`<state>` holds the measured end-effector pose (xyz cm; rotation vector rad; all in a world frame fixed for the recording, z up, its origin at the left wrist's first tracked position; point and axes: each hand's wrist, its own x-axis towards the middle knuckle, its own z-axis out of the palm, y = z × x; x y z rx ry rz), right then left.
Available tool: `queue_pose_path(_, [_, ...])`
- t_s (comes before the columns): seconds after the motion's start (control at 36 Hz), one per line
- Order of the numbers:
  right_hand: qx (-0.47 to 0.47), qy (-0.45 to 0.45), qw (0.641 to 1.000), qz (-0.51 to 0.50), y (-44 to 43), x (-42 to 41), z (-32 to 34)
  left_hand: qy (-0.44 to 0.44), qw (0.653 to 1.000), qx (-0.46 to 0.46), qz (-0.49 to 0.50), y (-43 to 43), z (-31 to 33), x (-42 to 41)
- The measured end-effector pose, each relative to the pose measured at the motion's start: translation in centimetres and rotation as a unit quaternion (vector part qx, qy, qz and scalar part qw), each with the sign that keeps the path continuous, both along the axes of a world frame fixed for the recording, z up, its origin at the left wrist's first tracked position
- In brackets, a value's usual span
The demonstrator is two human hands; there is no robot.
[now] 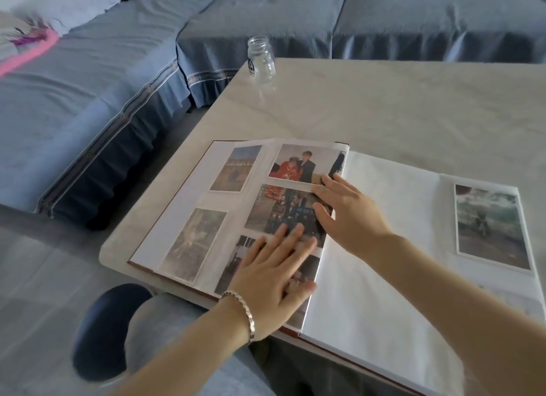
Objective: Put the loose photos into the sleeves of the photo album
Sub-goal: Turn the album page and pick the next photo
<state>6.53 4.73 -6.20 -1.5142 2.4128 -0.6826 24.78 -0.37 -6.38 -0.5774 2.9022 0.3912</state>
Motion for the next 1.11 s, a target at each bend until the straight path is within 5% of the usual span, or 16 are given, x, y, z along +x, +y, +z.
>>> queue_pose_path(0.31, [0.004,-0.039,0.999,0.027,1.7,-0.8,1.3,-0.06,0.968,-0.03,0.241,-2.0,1.3,-1.8])
queue_pose_path(0.5, [-0.05,0.027,0.998,-0.002,10.3,-2.6,1.4,0.167,0.981,0.034,0.09,1.1,3.3,-6.8])
queue_pose_path(0.61, [-0.048,0.053,0.994,-0.082,17.2,-4.3,0.7,0.228,0.972,0.055,-0.009,4.1,3.0,-10.0])
queue_pose_path(0.81, [0.091,0.032,0.948,-0.303,27.1,-7.8,-0.5,0.225,0.97,0.033,-0.086,8.3,2.1,-13.5])
queue_pose_path(0.94, [0.229,0.034,0.903,-0.361,29.7,-9.6,-1.0,0.12,0.989,0.044,-0.069,9.4,1.6,-14.3])
queue_pose_path(1.11, [0.172,0.106,0.924,-0.325,29.9,-9.5,-0.7,0.07,0.995,0.047,-0.048,9.3,1.3,-14.7])
